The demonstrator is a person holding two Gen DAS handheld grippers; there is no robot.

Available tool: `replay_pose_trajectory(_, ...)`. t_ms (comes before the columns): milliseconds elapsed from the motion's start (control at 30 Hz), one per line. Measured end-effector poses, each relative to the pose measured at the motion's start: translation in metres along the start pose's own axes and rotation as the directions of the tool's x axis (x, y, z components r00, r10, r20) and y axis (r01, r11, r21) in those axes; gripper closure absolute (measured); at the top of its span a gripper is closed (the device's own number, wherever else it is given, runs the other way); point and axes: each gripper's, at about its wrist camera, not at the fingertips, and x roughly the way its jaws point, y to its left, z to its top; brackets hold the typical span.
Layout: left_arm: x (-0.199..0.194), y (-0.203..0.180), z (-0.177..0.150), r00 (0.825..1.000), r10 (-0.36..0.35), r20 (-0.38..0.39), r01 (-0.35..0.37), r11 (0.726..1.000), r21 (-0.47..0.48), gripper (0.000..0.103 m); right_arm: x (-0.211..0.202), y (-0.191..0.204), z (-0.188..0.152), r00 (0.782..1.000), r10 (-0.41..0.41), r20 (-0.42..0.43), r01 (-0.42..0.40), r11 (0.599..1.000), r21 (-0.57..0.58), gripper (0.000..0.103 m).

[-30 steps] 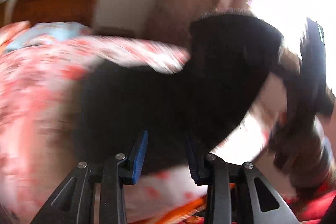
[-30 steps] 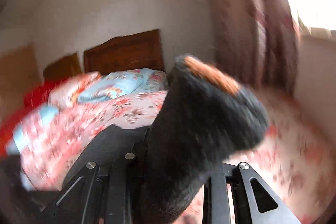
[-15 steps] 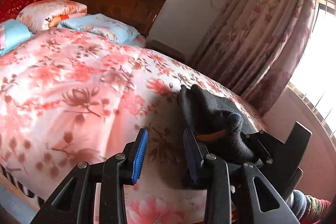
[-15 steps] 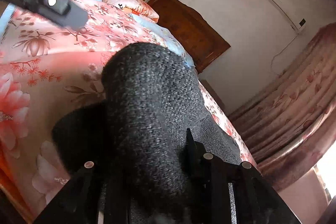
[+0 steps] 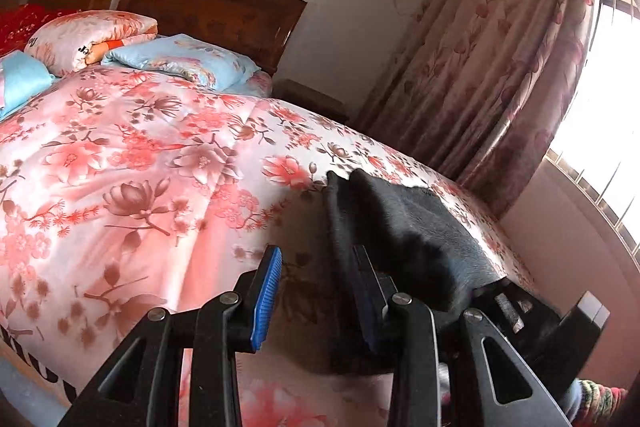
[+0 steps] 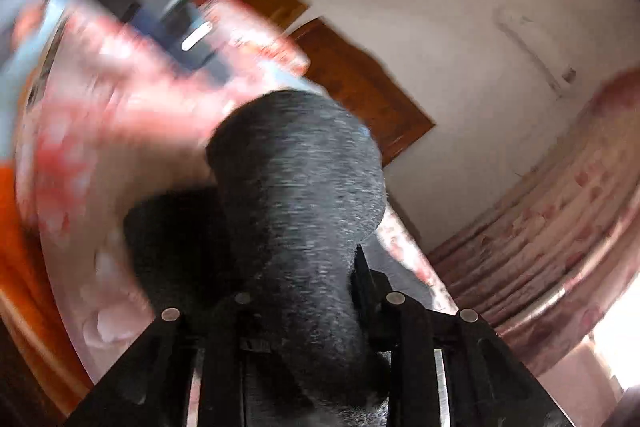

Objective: Fold small clothes

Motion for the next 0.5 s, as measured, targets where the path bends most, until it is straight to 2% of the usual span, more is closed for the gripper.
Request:
replay_pose_trajectory(33,0.000,-0.002,0.000,1.000,-0.002,-0.001,0.002,1.000,0.005,0.068,0.004,0.010,-0.001,1.000,-0.009,-0.001,0.009,0.999,-0.036,0.091)
replay_pose_trajectory(100,0.000,-0.010,0.003,1.000,-0.005,0.000,0.005,1.000,0.031,0.068,0.003,0.022,0.000,0.999,-0.052,0.002,0.051,0.993,-0.108,0.056)
replay_pose_trajectory(133,-0.001,-0.014,0.005,1.000,-0.005,0.003,0.005,0.999,0.042,0.068,0.001,0.019,0.001,0.999,-0.032,-0.009,0.031,0.994,-0.105,0.000)
replay_pose_trajectory(200,-0.005,-0.024,0.013,1.000,-0.008,0.017,0.006,0.997,0.077,0.068,-0.007,0.011,0.003,0.999,0.029,-0.021,-0.031,0.996,-0.088,0.000)
replay_pose_trajectory(233,-0.007,-0.028,0.015,1.000,-0.012,0.021,0.010,0.996,0.090,0.068,-0.017,0.004,0.003,0.996,0.088,-0.018,-0.089,0.994,-0.067,0.000)
replay_pose_trajectory(300,-0.013,-0.046,0.022,0.999,-0.041,0.028,0.036,0.989,0.146,0.068,-0.042,-0.017,0.000,0.972,0.236,0.019,-0.236,0.971,0.036,0.000)
replay_pose_trajectory(333,-0.014,-0.052,0.024,0.998,-0.053,0.028,0.048,0.985,0.165,0.068,-0.050,-0.028,-0.002,0.959,0.281,0.040,-0.283,0.955,0.088,0.000)
replay_pose_trajectory(367,-0.015,-0.063,0.026,0.997,-0.074,0.027,0.067,0.978,0.199,0.068,-0.063,-0.052,-0.010,0.933,0.347,0.092,-0.359,0.912,0.198,0.000)
replay_pose_trajectory(400,-0.014,-0.074,0.027,0.996,-0.091,0.023,0.083,0.971,0.226,0.068,-0.070,-0.071,-0.018,0.920,0.371,0.127,-0.392,0.877,0.278,0.000)
replay_pose_trajectory(467,-0.007,-0.097,0.026,0.992,-0.128,0.001,0.123,0.951,0.282,0.068,-0.075,-0.110,-0.036,0.912,0.372,0.173,-0.410,0.808,0.423,0.000)
replay_pose_trajectory(500,-0.002,-0.107,0.024,0.990,-0.137,-0.012,0.134,0.943,0.305,0.068,-0.076,-0.127,-0.045,0.920,0.348,0.182,-0.392,0.783,0.482,0.000)
